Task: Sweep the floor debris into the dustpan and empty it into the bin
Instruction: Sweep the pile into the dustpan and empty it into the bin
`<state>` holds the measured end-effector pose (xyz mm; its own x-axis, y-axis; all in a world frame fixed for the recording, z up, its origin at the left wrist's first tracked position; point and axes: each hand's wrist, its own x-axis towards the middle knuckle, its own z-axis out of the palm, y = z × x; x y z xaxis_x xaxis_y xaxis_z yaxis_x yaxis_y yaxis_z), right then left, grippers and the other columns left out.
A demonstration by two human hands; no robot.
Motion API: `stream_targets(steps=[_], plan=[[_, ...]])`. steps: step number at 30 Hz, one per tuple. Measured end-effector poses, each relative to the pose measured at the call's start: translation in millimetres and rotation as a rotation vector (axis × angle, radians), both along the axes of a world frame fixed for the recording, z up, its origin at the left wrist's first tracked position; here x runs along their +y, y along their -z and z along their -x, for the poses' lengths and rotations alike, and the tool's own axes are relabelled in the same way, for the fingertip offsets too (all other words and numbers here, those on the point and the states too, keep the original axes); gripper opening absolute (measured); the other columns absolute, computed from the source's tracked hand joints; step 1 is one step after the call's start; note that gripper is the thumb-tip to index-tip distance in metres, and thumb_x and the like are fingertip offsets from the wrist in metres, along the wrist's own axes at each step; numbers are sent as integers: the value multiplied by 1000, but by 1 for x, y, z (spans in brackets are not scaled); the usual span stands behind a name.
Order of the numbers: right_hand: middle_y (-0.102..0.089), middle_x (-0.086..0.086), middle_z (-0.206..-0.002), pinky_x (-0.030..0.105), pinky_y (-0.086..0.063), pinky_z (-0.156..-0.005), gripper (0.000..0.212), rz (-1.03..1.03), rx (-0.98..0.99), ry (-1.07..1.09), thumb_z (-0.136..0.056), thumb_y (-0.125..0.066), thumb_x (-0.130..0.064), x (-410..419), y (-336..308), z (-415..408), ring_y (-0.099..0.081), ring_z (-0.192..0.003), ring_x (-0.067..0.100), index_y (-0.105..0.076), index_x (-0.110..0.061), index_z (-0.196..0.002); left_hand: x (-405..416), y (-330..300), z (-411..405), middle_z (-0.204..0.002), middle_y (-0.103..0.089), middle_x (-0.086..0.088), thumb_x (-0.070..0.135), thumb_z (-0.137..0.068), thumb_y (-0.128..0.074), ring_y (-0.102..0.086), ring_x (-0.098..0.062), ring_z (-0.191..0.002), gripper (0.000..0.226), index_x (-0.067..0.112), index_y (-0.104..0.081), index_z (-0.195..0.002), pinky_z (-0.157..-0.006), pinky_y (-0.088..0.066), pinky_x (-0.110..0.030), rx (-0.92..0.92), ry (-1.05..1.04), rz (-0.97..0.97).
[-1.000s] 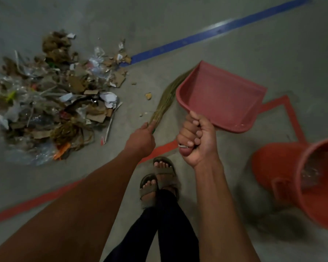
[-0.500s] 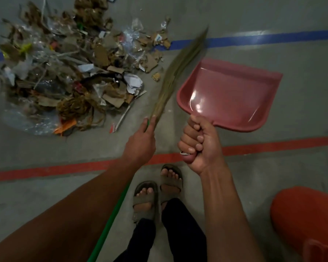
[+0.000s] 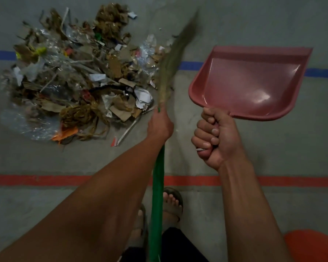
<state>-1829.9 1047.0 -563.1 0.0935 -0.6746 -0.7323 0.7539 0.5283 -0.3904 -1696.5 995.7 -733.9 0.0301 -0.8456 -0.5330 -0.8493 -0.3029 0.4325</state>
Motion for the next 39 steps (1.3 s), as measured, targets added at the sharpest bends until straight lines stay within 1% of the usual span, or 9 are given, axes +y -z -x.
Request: stream_targets(steps=[3, 6, 13, 20, 23, 27, 31, 33, 39], plan=[[-19, -9, -44, 17, -20, -30, 34, -13, -3, -44, -99, -47, -19, 2, -2, -7, -16, -30, 4, -38, -22, -67, 8, -16, -34, -163, -26, -16, 13, -97, -53, -51, -42, -127, 80, 20, -10, -164, -99, -47, -49, -51, -79, 26], [-19, -9, -44, 17, -19, -30, 33, -35, -16, -63, -99, -47, -19, 9, -3, -17, -15, -30, 4, -38, -22, -67, 20, -31, -62, -169, -16, -13, 14, -103, -43, -52, -44, -127, 72, 21, -6, -164, -94, -47, -47, -77, -132, 59], [-20, -9, -44, 18, -19, -31, 34, -74, 36, -113, -98, -49, -20, 23, -5, -29, -16, -31, 4, -38, -22, -67, 57, -49, -62, -168, -17, -12, 17, -106, -37, -57, -40, -116, 67, 23, -4, -164, -84, -51, -45, -20, -41, 173], [-21, -10, -42, 17, -15, -33, 35, -83, 75, -97, -98, -48, -19, 35, -11, -31, -15, -30, 4, -36, -23, -65, 82, -42, -36, -170, -6, -10, 14, -97, -46, -49, -48, -130, 82, 29, 1, -164, -102, -46, -52, -16, 323, -142], [-20, -10, -42, 17, -13, -34, 34, -77, 87, -106, -97, -48, -20, 40, -13, -34, -15, -30, 4, -35, -24, -66, 86, -41, -51, -167, -11, -14, 15, -99, -45, -47, -48, -132, 80, 26, -1, -164, -105, -43, -52, -67, 336, -212], [-20, -10, -43, 17, -17, -33, 34, -61, 87, -135, -96, -49, -20, 46, -17, -44, -16, -31, 4, -36, -24, -66, 86, -41, -89, -165, -11, -21, 8, -97, -47, -46, -51, -132, 84, 19, 3, -164, -106, -44, -56, -143, 168, -168], [-21, -10, -42, 17, -19, -31, 34, -54, 70, -141, -97, -49, -19, 53, -22, -50, -16, -30, 4, -38, -23, -66, 95, -51, -123, -169, 0, -20, 2, -96, -42, -33, -47, -145, 84, 18, 4, -164, -119, -31, -54, -180, 79, -77], [-21, -10, -43, 17, -19, -31, 34, -49, 73, -142, -97, -50, -19, 56, -25, -50, -16, -30, 4, -38, -23, -65, 100, -56, -131, -169, -3, -21, 3, -97, -41, -28, -46, -147, 82, 17, 4, -164, -119, -32, -53, -178, 70, -41], [-20, -10, -43, 17, -12, -36, 33, -48, 114, -181, -96, -49, -21, 63, -29, -42, -15, -31, 5, -36, -25, -65, 117, -68, -132, -165, -16, -18, 9, -103, -40, -44, -46, -134, 70, 16, -7, -164, -109, -41, -58, -75, 147, 94]])
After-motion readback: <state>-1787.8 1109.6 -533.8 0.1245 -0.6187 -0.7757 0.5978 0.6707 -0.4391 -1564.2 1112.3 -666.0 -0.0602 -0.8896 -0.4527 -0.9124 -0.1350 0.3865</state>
